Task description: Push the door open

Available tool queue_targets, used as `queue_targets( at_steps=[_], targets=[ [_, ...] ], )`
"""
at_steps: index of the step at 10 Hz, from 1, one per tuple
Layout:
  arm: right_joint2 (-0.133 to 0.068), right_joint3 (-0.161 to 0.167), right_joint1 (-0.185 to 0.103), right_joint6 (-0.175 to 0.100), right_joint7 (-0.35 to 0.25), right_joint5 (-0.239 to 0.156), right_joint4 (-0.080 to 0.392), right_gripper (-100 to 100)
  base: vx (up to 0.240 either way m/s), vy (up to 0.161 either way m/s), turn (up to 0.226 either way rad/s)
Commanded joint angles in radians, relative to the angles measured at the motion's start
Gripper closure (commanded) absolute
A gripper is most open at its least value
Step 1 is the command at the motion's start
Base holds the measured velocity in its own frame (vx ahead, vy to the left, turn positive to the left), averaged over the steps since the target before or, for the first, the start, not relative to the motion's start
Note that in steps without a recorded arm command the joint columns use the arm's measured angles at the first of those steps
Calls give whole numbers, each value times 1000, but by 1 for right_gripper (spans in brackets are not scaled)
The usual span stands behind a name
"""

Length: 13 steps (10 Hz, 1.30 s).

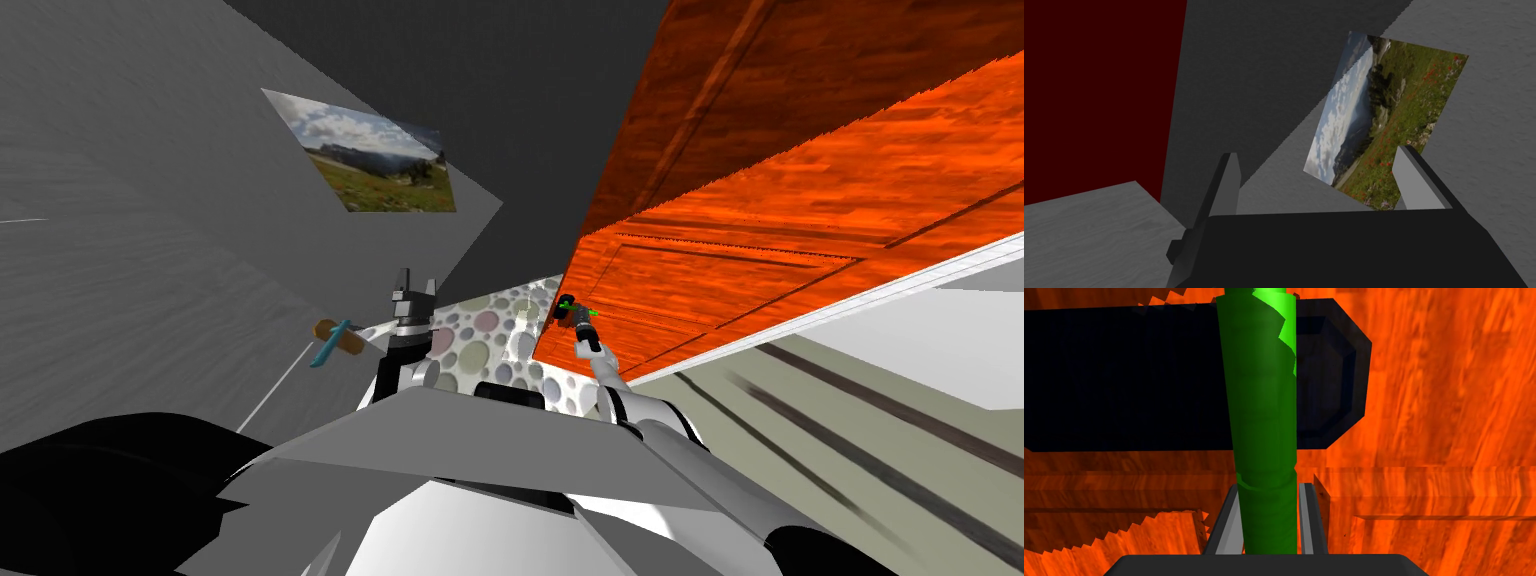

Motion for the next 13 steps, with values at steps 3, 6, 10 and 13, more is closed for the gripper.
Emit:
queue_targets(
  at_steps=[3,6,10,13],
  targets=[
    [-25,-44,12,-2,20,-19,1,100,175,104,-76],
    [-37,-76,19,-1,36,-34,4,100,212,116,-73],
    [-53,-117,27,0,57,-52,8,100,188,102,-72],
    [-63,-142,33,1,69,-64,11,100,169,95,-70]
  ],
)
